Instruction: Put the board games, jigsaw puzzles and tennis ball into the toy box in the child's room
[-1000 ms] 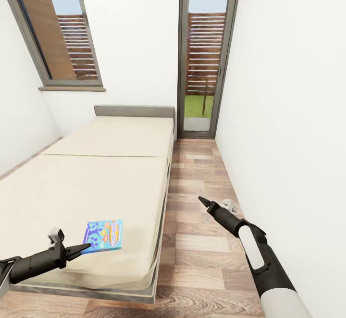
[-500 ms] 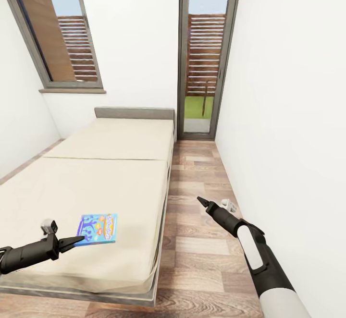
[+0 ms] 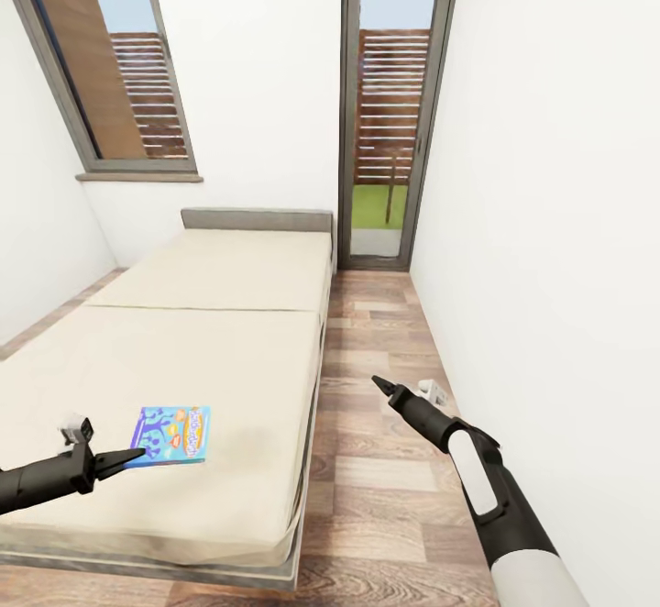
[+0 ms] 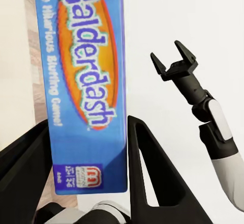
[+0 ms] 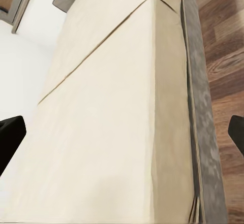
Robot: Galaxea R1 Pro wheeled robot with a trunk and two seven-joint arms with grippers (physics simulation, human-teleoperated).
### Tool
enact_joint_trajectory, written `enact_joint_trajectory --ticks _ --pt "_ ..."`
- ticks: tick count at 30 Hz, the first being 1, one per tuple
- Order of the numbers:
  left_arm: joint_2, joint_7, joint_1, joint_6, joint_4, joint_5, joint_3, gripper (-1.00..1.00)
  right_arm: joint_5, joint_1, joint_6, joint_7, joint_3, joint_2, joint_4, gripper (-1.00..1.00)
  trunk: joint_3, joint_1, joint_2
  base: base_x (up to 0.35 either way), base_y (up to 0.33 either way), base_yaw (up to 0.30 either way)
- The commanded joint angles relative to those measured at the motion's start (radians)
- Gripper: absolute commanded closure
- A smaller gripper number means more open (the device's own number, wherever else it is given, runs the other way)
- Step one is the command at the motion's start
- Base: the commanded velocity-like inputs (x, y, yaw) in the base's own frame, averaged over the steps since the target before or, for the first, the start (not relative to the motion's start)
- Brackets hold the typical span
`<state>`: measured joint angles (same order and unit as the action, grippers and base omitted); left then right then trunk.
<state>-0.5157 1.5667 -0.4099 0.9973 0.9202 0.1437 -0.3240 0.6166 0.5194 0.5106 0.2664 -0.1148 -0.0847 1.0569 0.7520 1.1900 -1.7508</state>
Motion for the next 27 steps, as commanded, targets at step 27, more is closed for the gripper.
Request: enact_joint_trajectory --ticks 27 --pt "-0.109 0.004 0.001 0.010 -0.001 0.108 0.005 1.00 0.003 -0.036 0.230 -0.010 0.094 0.000 0.245 -1.00 -0.084 -0.104 0.189 -0.065 0.000 0.000"
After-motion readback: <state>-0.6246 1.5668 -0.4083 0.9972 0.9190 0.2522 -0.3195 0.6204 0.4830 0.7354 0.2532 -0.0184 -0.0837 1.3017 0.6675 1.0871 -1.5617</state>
